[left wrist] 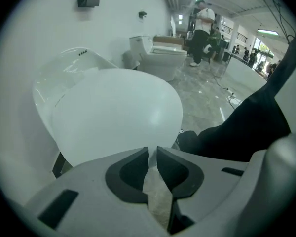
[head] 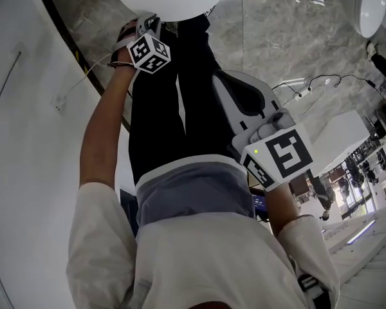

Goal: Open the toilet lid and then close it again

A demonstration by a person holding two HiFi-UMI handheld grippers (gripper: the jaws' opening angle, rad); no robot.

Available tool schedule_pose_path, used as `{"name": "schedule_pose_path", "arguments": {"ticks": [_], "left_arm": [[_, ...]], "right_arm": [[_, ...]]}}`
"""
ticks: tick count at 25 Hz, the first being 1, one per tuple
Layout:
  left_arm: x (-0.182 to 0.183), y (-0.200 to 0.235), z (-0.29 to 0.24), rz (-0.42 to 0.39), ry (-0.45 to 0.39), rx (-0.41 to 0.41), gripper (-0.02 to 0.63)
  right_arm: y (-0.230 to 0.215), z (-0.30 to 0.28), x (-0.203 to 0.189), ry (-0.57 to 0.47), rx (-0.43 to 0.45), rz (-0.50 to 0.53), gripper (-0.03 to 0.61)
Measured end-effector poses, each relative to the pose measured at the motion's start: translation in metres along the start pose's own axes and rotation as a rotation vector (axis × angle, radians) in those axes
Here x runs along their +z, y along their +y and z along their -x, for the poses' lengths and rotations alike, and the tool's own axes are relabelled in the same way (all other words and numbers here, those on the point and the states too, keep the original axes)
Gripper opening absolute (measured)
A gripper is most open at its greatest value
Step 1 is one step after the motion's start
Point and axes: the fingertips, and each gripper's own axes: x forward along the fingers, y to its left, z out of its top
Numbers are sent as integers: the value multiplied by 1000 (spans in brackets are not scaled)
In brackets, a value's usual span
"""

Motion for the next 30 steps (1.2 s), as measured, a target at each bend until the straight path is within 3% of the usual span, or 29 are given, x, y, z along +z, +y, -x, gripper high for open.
{"name": "schedule_pose_path", "arguments": {"ticks": [9, 13, 19, 27, 30], "left_arm": [[-2, 5, 5, 177, -14, -3, 28], [-2, 13, 16, 286, -10, 3, 12], [5, 18, 42, 382, -17, -3, 12], [40, 28, 107, 564, -148, 28, 9], [55, 30, 134, 591, -201, 33, 9]], "right_arm": [[8, 1, -7, -3, 13, 4, 11], [7, 10, 1, -22, 8, 16, 11], [6, 29, 17, -64, 3, 26, 11], [15, 50, 33, -116, -9, 42, 11], [21, 60, 38, -135, -14, 55, 11]]}}
